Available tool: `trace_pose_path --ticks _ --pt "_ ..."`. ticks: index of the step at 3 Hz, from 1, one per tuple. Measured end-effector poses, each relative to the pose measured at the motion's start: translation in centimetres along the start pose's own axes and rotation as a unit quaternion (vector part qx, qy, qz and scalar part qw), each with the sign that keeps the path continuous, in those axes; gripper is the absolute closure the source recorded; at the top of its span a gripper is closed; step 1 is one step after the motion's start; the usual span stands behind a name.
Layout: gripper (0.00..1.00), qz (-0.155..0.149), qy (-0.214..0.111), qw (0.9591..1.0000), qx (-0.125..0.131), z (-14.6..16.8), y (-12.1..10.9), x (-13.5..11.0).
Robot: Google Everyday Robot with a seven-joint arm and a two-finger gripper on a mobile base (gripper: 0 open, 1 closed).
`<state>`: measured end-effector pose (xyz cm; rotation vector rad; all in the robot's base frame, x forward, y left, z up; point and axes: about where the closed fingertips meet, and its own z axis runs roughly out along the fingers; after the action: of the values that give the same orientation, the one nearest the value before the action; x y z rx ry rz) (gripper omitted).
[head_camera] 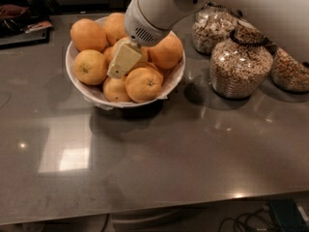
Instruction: Pick orange from white bowl
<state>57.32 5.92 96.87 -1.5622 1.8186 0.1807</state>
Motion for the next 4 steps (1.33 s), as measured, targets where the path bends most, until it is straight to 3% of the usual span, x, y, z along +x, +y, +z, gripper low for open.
trace_pose_path --ticks 4 --pt "0.17 0.024 0.037 0.999 -0.005 4.4 -0.7 0.8"
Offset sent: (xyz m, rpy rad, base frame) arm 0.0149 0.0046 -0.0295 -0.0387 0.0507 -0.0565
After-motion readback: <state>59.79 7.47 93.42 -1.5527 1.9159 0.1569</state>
